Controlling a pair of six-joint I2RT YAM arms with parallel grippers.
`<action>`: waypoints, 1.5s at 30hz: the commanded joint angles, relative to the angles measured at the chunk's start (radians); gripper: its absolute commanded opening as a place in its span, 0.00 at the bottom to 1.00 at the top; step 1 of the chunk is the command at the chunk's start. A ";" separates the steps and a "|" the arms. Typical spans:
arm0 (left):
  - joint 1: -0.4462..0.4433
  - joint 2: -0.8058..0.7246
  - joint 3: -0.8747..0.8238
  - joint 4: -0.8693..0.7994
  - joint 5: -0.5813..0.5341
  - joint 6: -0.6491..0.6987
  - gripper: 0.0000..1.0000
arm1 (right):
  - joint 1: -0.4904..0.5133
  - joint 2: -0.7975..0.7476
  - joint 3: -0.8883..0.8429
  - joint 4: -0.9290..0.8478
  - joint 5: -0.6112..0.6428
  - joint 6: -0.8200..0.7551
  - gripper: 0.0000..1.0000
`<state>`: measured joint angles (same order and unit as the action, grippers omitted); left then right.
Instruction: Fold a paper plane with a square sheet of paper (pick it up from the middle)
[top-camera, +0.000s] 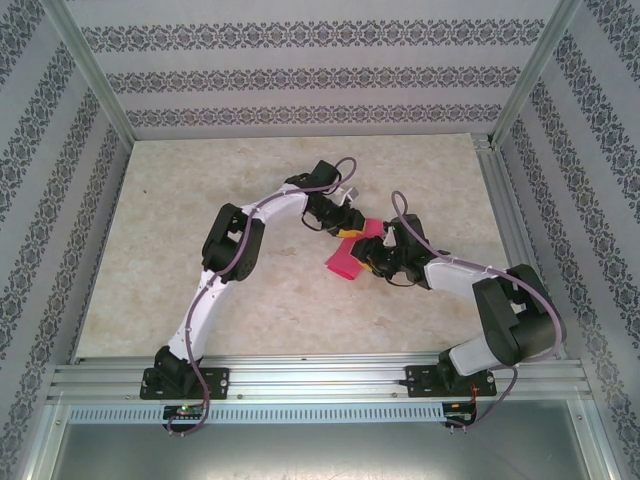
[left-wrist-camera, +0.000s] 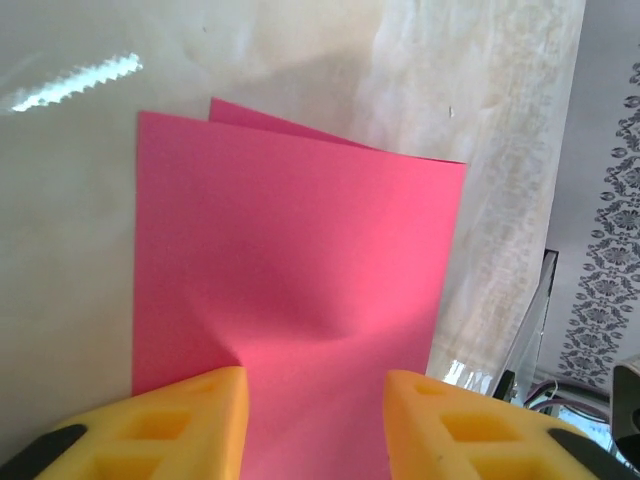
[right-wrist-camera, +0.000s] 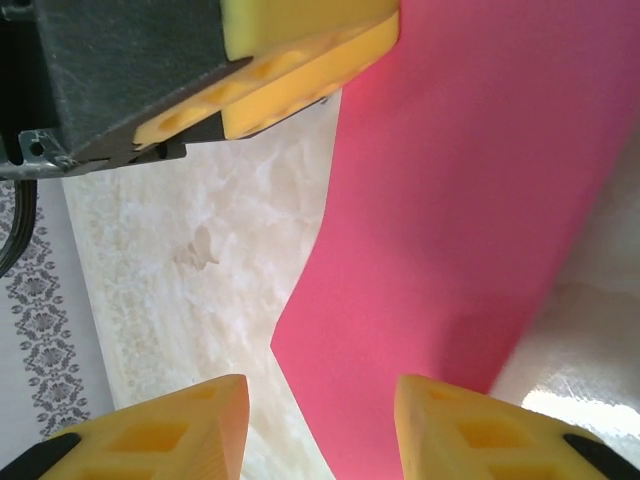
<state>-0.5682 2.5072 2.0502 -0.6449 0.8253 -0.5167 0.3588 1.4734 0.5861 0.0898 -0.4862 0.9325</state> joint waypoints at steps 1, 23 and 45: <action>0.029 -0.083 0.016 0.007 -0.009 0.007 0.50 | -0.021 -0.018 -0.001 -0.031 0.047 -0.021 0.43; 0.046 -0.313 -0.451 0.257 0.202 -0.007 0.50 | -0.027 0.076 0.061 -0.023 0.039 -0.035 0.41; 0.019 -0.164 -0.266 0.127 0.161 0.059 0.42 | -0.031 0.075 0.069 -0.035 0.030 -0.043 0.41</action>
<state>-0.5400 2.3276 1.7554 -0.4988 0.9924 -0.4946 0.3374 1.5433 0.6285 0.0521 -0.4572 0.9138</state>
